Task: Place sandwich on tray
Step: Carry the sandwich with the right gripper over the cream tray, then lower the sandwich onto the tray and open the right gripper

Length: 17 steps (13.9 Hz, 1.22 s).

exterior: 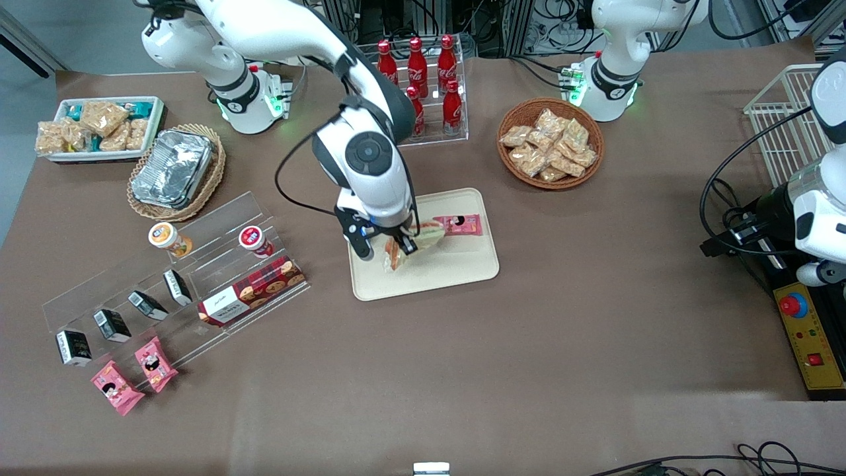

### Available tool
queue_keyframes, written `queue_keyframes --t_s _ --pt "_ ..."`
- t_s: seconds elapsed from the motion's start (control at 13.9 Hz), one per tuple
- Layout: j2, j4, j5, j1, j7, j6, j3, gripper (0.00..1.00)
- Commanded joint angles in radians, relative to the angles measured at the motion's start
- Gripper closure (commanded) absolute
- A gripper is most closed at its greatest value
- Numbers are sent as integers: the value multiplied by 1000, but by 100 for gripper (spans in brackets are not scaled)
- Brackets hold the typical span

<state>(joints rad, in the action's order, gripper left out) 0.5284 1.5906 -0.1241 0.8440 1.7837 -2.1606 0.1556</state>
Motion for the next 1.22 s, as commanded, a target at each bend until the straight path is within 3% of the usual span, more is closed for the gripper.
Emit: queue_keyframes --t_s 0.0,1.08,1.15 --pt "51 -23 -23 -8 54 -59 9 100" --pt "206 -21 -6 21 335 -231 12 100" --pt "206 -20 -6 27 338 -229 12 78"
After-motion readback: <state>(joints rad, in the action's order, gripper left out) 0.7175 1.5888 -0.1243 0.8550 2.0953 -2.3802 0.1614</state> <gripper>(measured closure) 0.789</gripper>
